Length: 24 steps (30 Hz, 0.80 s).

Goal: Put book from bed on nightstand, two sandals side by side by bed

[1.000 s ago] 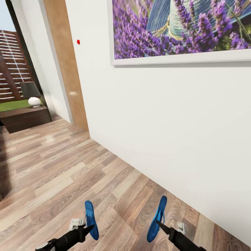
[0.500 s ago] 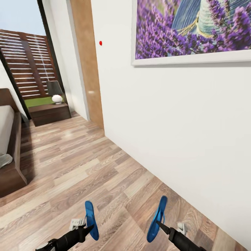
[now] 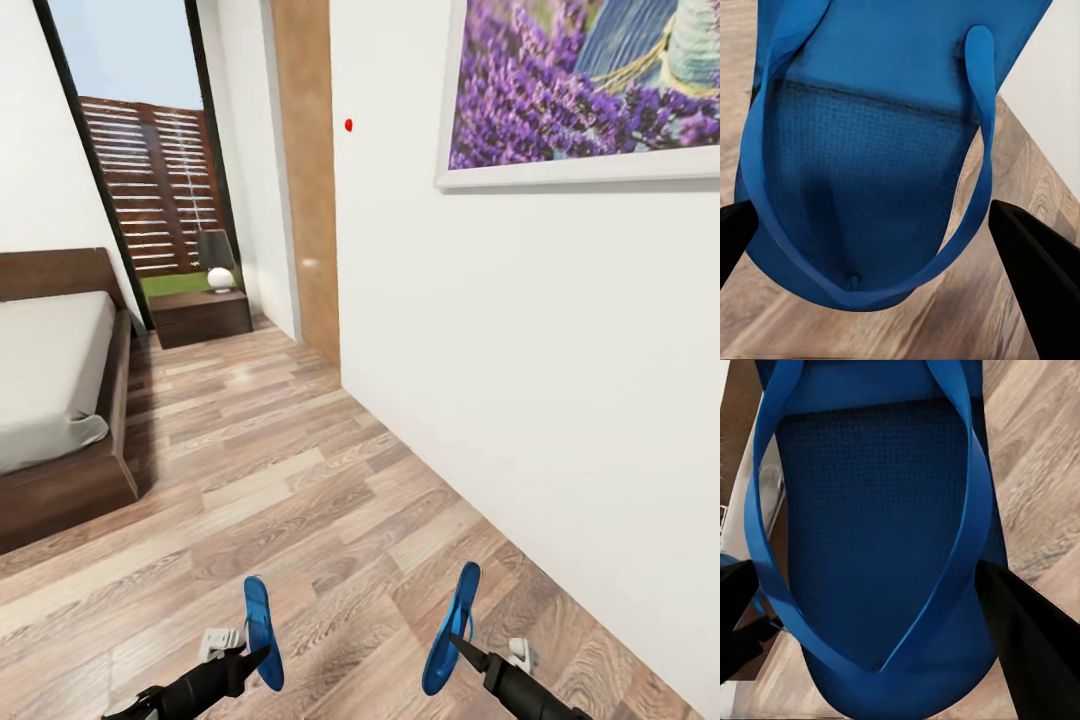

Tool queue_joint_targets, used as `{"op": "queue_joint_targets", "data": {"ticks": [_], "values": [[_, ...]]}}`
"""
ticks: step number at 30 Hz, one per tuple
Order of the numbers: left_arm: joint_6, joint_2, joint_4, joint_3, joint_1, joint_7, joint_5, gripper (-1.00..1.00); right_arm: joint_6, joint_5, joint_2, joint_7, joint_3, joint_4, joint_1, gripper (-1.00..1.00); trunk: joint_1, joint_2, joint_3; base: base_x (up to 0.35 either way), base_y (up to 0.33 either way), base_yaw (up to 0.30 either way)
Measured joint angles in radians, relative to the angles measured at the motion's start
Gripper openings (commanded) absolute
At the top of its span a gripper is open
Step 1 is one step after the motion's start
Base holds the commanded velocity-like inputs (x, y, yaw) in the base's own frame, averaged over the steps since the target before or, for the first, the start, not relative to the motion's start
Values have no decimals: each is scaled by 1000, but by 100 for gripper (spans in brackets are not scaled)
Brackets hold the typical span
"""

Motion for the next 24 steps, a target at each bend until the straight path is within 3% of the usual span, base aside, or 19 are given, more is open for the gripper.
{"op": "queue_joint_targets", "data": {"ticks": [7, 13, 16, 24], "values": [[1, 0, 0, 1, 0, 0, 1, -100, 0, 0, 0, 1, -1, 0, 0, -100, 0, 0, 0, 0, 0, 130], [1, 0, 0, 3, 0, 0, 1, -100, 0, -1, 0, 3, -1, -1, 0, -100, -23, 42, 19, 0, 0, 117], [1, 0, 0, 3, 0, 0, 1, -100, 0, -1, 0, 3, -1, 0, 0, -100, -34, 63, 28, 0, 0, 252], [1, 0, 0, 1, 0, 0, 0, -100, 0, 0, 0, 3, 1, 0, 0, -100, -35, 63, 28, 0, 0, 286]]}}
